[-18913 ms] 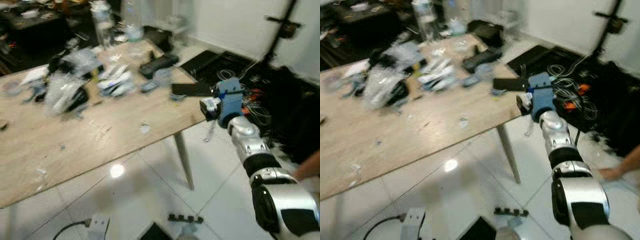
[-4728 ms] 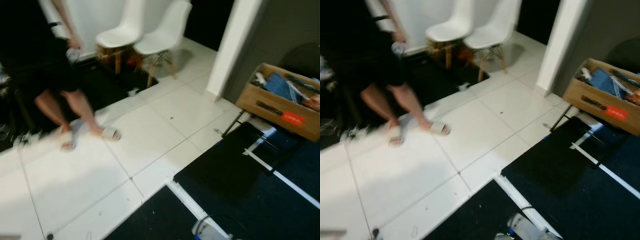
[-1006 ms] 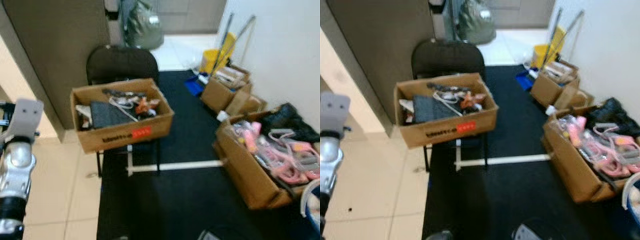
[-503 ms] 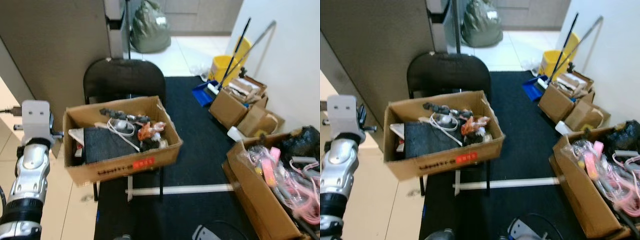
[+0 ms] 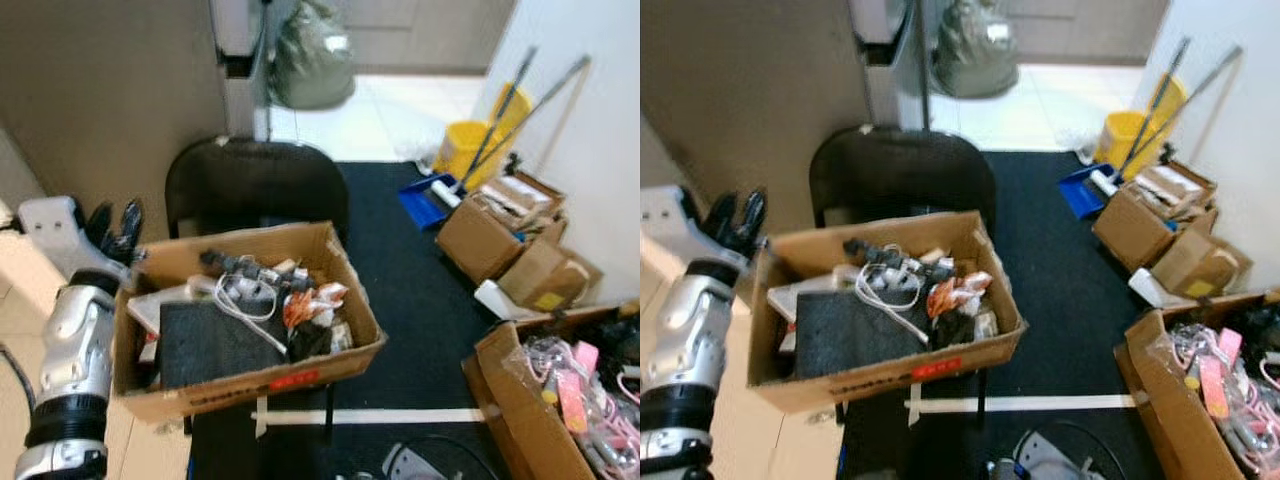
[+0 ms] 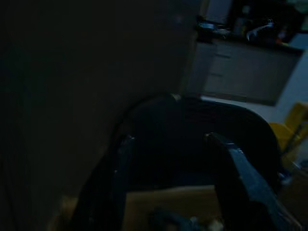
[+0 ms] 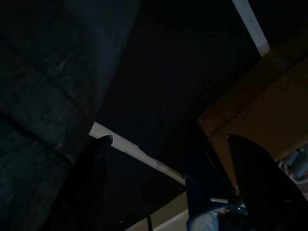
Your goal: Picking trash to rubbish bin
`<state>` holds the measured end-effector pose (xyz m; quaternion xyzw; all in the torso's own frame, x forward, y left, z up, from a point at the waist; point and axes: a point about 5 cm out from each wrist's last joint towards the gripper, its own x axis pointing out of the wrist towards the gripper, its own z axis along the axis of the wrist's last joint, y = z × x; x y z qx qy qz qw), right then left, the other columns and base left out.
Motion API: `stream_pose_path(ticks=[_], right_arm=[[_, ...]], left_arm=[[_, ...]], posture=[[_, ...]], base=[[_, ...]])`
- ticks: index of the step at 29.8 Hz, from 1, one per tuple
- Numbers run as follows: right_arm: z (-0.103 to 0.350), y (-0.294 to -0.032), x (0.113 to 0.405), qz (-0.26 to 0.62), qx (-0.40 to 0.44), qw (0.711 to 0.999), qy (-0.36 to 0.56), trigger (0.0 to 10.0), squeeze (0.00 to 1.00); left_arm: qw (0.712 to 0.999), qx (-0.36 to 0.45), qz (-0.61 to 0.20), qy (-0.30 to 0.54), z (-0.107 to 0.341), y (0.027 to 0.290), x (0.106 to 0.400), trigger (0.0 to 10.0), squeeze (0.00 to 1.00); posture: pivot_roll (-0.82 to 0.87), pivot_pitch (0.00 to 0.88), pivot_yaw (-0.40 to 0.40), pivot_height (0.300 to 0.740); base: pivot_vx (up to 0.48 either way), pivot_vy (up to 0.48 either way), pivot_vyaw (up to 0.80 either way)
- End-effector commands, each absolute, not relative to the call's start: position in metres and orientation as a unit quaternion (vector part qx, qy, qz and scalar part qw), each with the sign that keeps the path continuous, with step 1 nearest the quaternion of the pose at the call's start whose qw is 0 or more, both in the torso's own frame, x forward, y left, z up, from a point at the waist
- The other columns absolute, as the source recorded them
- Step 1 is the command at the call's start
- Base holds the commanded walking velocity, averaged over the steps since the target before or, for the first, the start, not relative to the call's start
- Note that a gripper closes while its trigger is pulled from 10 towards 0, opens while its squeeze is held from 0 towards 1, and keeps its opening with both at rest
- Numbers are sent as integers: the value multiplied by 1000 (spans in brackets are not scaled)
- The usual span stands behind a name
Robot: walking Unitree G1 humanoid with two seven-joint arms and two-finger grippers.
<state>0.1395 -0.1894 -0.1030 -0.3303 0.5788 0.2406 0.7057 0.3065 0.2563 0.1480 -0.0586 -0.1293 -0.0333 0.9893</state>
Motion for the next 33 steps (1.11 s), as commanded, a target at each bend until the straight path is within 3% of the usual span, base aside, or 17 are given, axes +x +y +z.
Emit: stream_pose_path(ticks=[1,4,5,11,16,33], right_arm=[[-105,-187,135,246,-322,704,583,10000,0],[-105,-188,135,245,-322,704,584,10000,0],[-105,-190,134,243,-320,705,585,10000,0],[-105,-190,134,243,-318,705,586,10000,0],[-106,-186,132,245,-315,706,586,10000,0],[-108,-189,123,242,-311,702,594,10000,0]], left_arm=[[989,-70,-57,-121,143,247,306,10000,1000],[989,-77,-65,-111,139,243,306,10000,1000],[989,-85,-91,-78,129,234,306,10000,0],[978,-77,-193,-36,114,201,294,10000,0],[970,-75,-228,-21,105,185,287,10000,0],[959,-97,-248,97,46,181,250,10000,0]], posture=[[123,34,-19,740],[122,35,-18,740],[121,36,-16,740],[124,39,-13,740],[126,40,-8,740],[124,44,-2,740]], base=[[0,0,0],[0,0,0],[0,0,0],[0,0,0],[-52,0,0],[-462,0,0]])
